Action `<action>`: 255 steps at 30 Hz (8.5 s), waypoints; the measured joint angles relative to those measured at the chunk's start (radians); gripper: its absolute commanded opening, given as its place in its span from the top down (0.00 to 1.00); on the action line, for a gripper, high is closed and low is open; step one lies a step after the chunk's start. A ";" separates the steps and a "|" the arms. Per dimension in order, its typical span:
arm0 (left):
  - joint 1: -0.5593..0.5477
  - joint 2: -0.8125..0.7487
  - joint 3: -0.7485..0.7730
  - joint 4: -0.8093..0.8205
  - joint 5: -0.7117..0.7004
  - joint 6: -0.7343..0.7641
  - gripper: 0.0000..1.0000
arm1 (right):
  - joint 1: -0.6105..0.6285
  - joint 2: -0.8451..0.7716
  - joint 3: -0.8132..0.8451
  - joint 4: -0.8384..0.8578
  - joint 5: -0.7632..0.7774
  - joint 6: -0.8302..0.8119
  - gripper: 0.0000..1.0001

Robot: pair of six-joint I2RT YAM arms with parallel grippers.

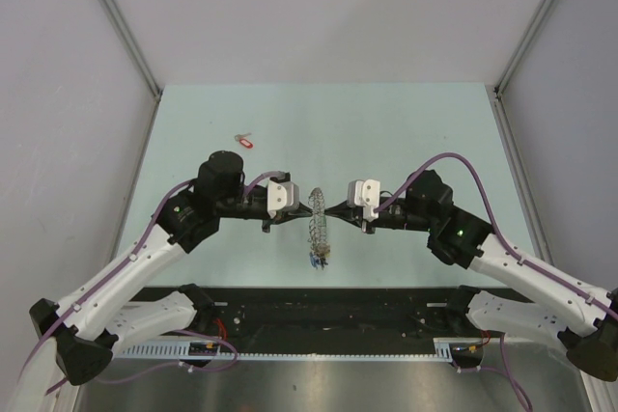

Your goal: Put the keys on the keyring

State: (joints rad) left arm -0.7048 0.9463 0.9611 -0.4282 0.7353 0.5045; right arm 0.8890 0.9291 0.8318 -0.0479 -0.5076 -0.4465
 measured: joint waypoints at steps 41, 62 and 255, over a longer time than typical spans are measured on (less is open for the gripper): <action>0.000 0.003 0.000 0.000 0.002 -0.007 1.00 | 0.011 -0.029 0.000 0.001 0.007 0.009 1.00; 0.000 0.003 0.000 0.000 0.004 -0.007 0.99 | 0.011 -0.017 0.000 0.024 0.006 0.009 1.00; -0.002 0.011 -0.032 0.067 -0.108 -0.088 1.00 | 0.011 -0.009 0.000 0.026 0.029 0.034 1.00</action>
State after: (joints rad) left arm -0.7067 0.9573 0.9291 -0.3611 0.6273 0.4164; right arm 0.9005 0.9199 0.8318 -0.0223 -0.4782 -0.4122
